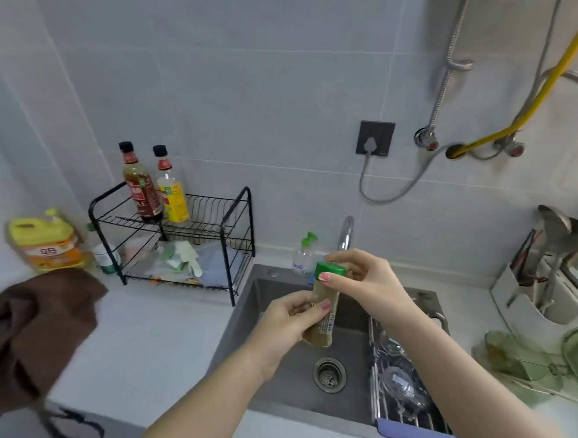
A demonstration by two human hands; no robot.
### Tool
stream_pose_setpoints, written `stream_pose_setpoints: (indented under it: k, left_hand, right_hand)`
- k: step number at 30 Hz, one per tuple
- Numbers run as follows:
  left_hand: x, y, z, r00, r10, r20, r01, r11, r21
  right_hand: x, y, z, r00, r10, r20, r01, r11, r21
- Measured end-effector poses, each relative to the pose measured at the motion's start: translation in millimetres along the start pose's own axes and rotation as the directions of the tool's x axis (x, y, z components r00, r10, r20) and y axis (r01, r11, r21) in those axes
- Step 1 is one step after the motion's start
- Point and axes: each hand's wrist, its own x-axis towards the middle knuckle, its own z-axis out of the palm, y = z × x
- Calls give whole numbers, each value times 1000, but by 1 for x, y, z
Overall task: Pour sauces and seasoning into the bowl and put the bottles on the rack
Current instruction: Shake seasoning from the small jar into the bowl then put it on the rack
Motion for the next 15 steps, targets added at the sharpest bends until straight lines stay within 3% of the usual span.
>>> stream_pose_setpoints:
  k: [8, 15]
  left_hand:
    - [-26, 12, -151, 995, 44, -88, -44, 999, 2]
    - [-17, 14, -224, 984, 90, -153, -87, 996, 24]
  right_hand:
    - [39, -38, 145, 997, 9, 74, -7, 1000, -19]
    - [82, -53, 211, 991, -6, 132, 14, 998, -57]
